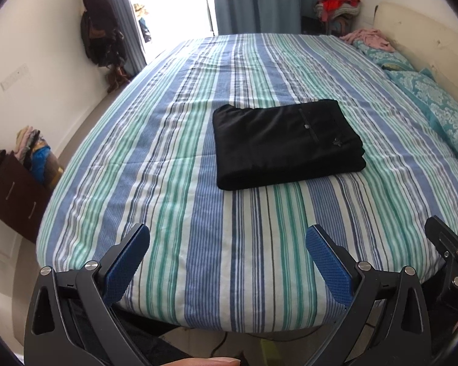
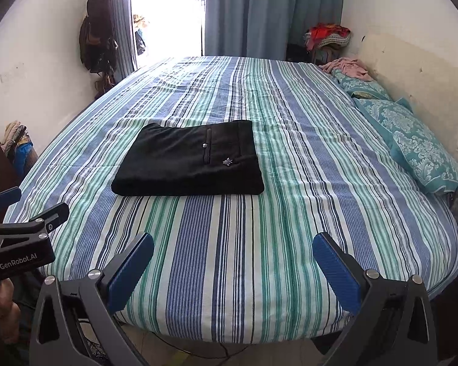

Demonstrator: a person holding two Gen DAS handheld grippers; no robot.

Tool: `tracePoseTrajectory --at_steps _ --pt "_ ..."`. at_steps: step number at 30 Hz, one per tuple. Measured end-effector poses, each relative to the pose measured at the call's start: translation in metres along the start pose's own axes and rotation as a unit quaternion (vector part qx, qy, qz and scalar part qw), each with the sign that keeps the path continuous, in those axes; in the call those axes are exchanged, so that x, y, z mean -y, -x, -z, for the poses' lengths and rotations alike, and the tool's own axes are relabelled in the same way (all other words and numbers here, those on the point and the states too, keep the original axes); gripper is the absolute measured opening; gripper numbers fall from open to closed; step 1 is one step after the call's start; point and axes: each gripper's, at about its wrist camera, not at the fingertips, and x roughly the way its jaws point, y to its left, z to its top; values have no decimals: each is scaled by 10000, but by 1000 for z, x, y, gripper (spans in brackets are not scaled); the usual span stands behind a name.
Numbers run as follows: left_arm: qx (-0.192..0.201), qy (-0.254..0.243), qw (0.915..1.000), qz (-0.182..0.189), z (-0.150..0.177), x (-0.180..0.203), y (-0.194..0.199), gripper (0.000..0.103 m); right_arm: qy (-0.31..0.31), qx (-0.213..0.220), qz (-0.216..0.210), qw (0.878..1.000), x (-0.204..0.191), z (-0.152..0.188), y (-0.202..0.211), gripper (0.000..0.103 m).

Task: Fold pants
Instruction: 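Set the folded trousers down on the bed and withdraw both grippers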

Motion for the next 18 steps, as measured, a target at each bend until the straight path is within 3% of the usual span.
tracePoseTrajectory --at_steps 18 --pt "53 80 9999 59 1 -4 2 102 48 64 42 10000 -3 1 2 103"
